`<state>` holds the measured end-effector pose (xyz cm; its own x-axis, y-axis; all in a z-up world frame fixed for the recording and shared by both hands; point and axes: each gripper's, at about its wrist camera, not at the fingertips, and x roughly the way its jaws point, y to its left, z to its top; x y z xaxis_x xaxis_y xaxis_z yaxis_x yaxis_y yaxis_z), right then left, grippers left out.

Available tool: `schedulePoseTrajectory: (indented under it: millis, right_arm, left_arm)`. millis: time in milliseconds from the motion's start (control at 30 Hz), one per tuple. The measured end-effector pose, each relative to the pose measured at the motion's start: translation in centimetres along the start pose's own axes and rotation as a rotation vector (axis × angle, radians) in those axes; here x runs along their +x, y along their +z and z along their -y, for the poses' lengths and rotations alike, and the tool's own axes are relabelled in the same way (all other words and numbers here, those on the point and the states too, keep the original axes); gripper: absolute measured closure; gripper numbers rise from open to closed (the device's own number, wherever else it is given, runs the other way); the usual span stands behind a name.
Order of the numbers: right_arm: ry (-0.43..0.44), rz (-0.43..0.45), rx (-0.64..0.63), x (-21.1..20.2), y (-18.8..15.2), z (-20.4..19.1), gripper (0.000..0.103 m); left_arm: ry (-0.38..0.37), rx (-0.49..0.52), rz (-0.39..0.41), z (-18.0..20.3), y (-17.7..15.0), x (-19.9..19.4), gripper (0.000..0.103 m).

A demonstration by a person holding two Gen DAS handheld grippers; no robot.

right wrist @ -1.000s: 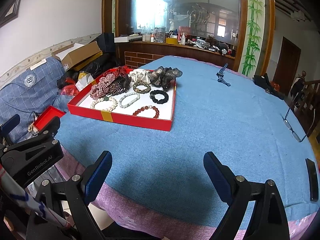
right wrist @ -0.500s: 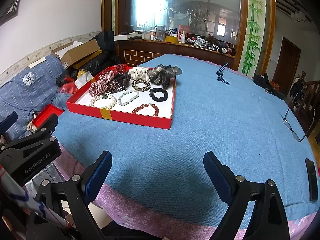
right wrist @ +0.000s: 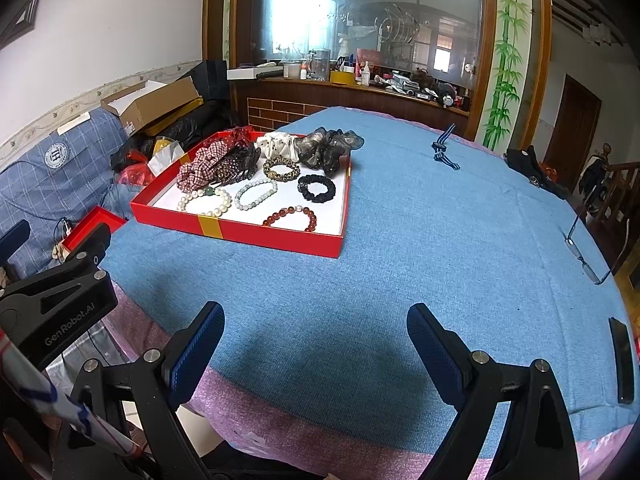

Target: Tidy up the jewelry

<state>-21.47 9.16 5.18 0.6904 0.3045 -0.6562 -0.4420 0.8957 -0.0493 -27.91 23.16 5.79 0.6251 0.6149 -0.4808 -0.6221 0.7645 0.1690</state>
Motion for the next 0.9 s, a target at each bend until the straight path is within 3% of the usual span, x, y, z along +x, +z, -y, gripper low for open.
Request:
schedulePoseTrajectory:
  millis: [900]
  right_arm:
    - [-0.003, -0.004, -0.003, 0.07, 0.03, 0.18, 0.008]
  left_arm:
    - [0.018, -0.003, 0.004, -0.71, 0.19, -0.41, 0.000]
